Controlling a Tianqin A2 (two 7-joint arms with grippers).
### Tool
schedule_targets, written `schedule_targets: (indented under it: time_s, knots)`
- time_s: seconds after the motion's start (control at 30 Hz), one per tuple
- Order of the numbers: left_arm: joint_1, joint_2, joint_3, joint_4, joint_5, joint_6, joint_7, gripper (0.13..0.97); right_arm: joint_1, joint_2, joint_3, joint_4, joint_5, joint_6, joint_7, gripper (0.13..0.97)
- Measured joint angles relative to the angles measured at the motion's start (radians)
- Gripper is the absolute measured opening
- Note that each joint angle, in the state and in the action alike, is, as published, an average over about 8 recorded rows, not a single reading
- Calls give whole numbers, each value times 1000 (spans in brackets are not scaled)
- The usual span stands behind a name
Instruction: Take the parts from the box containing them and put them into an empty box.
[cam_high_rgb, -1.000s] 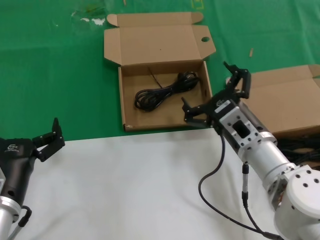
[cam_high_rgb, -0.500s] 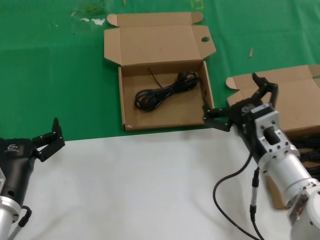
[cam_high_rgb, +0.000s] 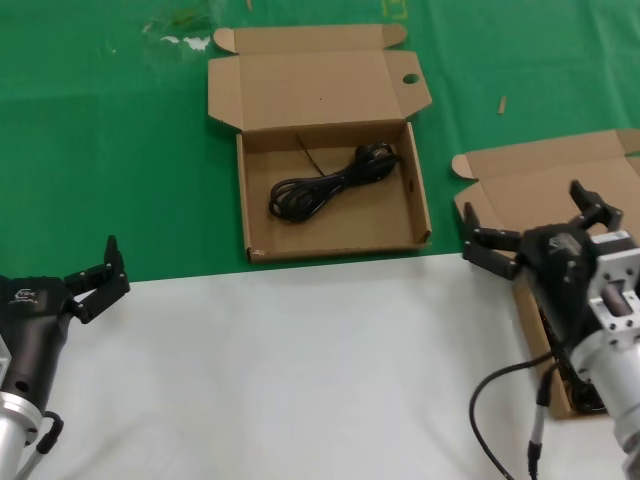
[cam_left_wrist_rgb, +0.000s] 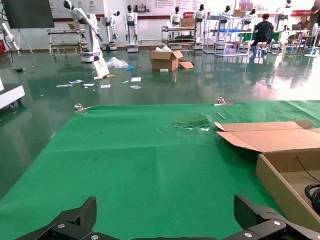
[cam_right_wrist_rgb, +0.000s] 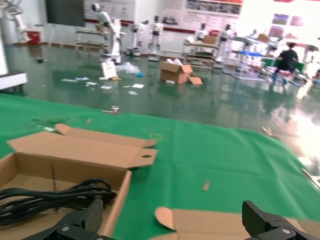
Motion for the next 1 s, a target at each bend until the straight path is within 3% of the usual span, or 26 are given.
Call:
schedule_targets:
  time_s: [1.0]
  knots:
    - [0,0,0,0,0,0,0,966,-25,-8,34,12,-15,-8,41,966]
